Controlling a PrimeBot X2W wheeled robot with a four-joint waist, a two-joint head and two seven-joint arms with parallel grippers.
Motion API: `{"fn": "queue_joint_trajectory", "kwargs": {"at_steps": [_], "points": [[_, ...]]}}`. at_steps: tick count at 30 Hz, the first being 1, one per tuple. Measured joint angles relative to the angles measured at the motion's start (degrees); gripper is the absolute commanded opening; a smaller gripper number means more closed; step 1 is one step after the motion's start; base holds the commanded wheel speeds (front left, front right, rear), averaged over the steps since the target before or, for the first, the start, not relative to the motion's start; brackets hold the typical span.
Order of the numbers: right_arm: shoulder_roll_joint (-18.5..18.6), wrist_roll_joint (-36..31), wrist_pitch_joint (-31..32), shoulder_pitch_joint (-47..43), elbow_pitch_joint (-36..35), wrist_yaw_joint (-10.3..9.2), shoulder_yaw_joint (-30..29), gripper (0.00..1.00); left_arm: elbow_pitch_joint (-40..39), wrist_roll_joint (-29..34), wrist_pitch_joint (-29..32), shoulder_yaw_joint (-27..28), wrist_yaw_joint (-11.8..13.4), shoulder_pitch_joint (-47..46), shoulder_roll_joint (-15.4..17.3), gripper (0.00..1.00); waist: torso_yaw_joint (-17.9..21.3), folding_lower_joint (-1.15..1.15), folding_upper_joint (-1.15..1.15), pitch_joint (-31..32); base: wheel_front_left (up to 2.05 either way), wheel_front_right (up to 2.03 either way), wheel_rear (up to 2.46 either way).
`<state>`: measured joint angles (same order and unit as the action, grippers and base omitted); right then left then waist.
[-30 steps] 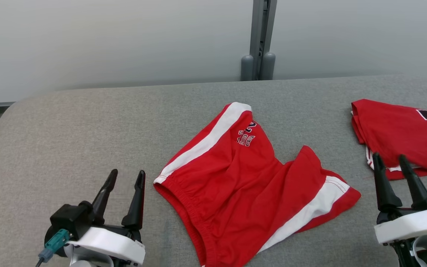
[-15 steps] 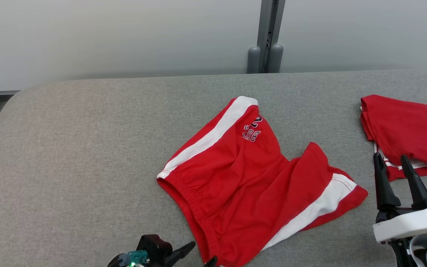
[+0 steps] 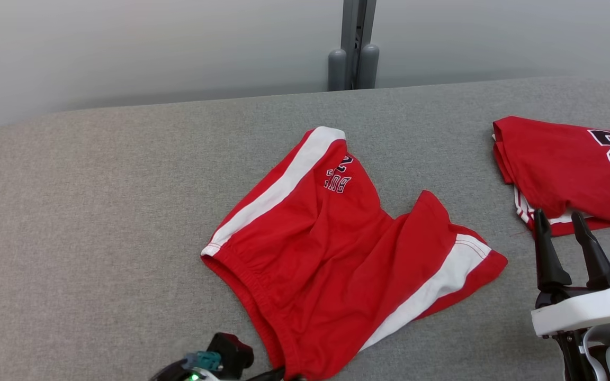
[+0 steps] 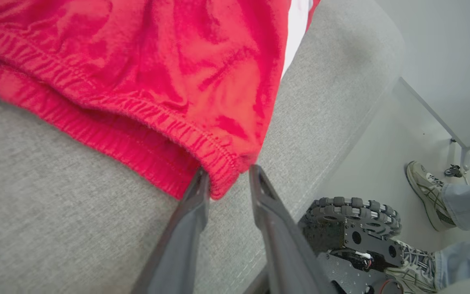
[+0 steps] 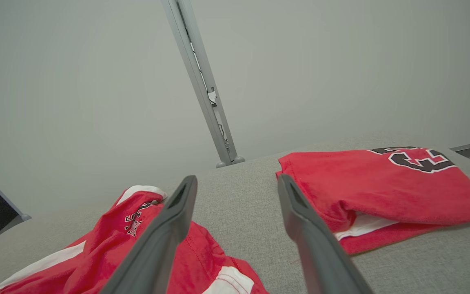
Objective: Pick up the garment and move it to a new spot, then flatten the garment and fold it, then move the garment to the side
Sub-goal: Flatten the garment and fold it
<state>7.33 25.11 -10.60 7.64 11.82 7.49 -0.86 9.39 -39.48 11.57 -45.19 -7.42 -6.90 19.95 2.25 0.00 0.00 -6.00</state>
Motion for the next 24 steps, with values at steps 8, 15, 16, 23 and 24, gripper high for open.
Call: {"fn": "queue_joint_trajectory", "kwargs": {"at_steps": [8,15,16,23,24], "points": [[-0.22,0.04,-0.45,0.10,0.53,0.00,0.33,1.00,0.93,-1.33,-4.58,6.19,2.10,-1.83,2.75,0.00,0.23,0.00,0.00,-0.40,0.00,0.00,0.00],[-0.32,0.04,-0.44,0.34,1.51,0.00,1.18,1.00,3.02,-2.37,-5.83,10.34,4.64,-1.83,6.78,0.00,0.28,0.00,0.00,0.08,0.00,0.00,0.00],[-0.32,0.04,-0.44,0.34,1.52,0.00,1.22,1.00,3.22,-2.14,-6.41,10.90,5.31,-1.84,7.06,0.00,0.26,0.01,0.00,0.15,0.00,0.00,0.00],[-0.31,-0.16,0.19,0.21,1.68,0.00,1.21,1.00,3.14,-3.39,-6.39,10.98,5.23,-1.48,6.51,1.00,-0.23,0.00,0.00,0.80,0.00,0.00,0.00],[-0.31,-0.26,0.46,0.18,1.71,0.00,1.27,1.00,2.66,-3.66,-6.65,11.00,5.22,-1.23,6.31,1.00,-0.31,0.00,0.00,0.96,0.00,0.00,0.00]]}}
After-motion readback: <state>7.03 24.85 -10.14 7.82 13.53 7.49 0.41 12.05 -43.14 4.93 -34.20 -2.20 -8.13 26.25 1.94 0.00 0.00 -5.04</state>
